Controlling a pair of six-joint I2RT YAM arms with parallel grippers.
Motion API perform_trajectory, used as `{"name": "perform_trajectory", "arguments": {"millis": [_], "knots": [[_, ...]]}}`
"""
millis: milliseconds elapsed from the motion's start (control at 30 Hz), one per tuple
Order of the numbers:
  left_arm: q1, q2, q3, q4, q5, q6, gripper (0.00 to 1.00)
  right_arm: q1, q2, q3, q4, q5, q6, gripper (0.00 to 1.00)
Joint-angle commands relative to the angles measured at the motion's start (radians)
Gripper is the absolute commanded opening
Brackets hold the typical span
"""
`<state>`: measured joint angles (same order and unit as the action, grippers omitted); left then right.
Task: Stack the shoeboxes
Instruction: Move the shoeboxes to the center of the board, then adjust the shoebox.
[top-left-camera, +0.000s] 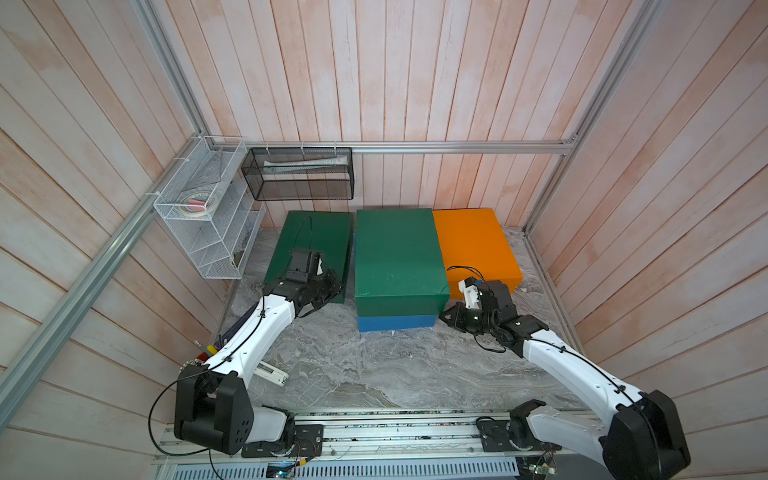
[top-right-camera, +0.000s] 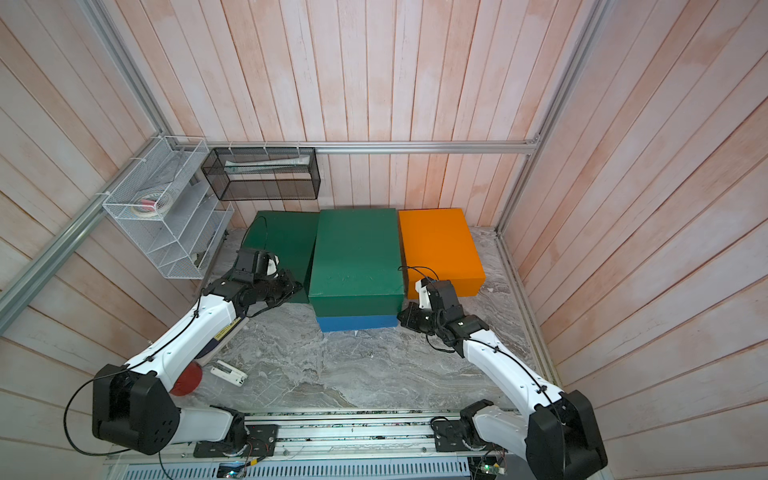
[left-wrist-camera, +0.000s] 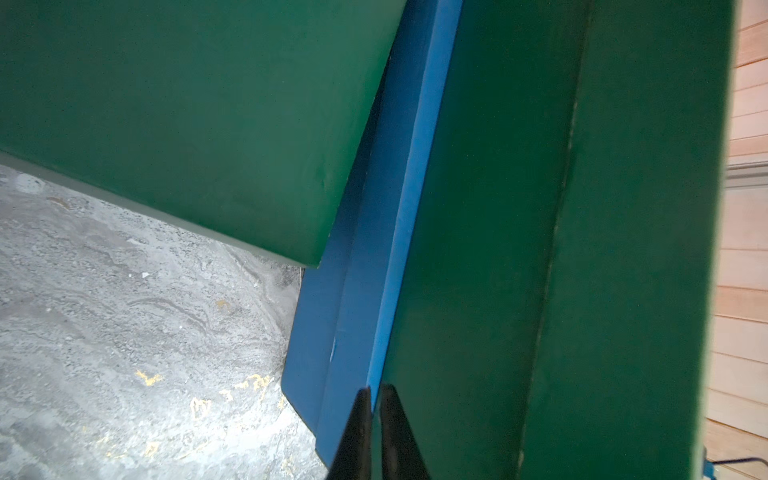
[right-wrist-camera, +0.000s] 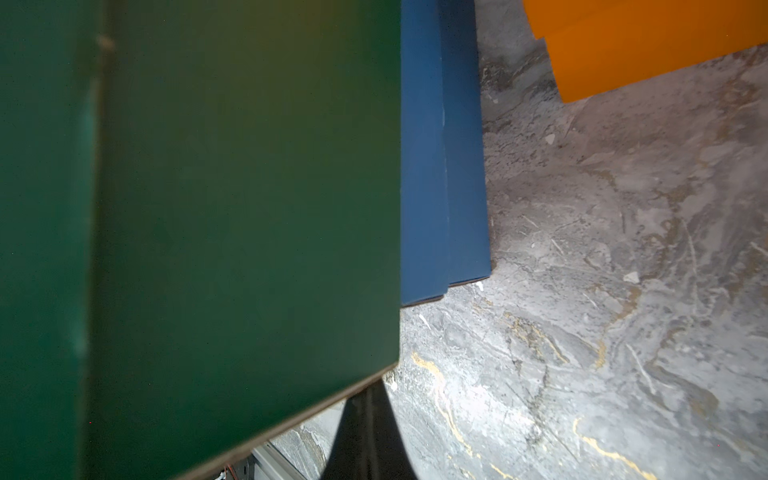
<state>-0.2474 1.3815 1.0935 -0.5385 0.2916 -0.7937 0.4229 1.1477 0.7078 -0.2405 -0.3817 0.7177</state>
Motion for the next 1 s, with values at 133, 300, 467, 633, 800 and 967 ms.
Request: {"name": "perform_trajectory", "arguments": {"millis": [133, 300, 467, 633, 800, 967], "knots": [[0.004, -0.001, -0.026, 0.016, 0.008, 0.001, 0.11, -0.034, 0.001, 0.033, 0.029, 0.037, -0.018, 0.0], [0.004, -0.003, -0.028, 0.014, 0.009, 0.0, 0.1, -0.049, -0.001, 0.033, 0.026, 0.02, -0.037, 0.0], [0.003, 0.002, -0.03, 0.018, -0.006, 0.005, 0.11, -0.065, -0.053, -0.027, -0.055, 0.09, -0.053, 0.0], [0.004, 0.045, -0.025, 0.039, -0.005, 0.012, 0.11, -0.197, -0.073, -0.024, -0.023, 0.079, -0.092, 0.0], [0.015, 0.11, 0.017, 0.069, -0.009, 0.021, 0.11, -0.271, 0.09, 0.103, 0.085, 0.059, -0.141, 0.0], [0.031, 0.2, 0.085, 0.086, 0.005, 0.035, 0.12, -0.297, 0.3, 0.267, 0.143, 0.01, -0.176, 0.0]]}}
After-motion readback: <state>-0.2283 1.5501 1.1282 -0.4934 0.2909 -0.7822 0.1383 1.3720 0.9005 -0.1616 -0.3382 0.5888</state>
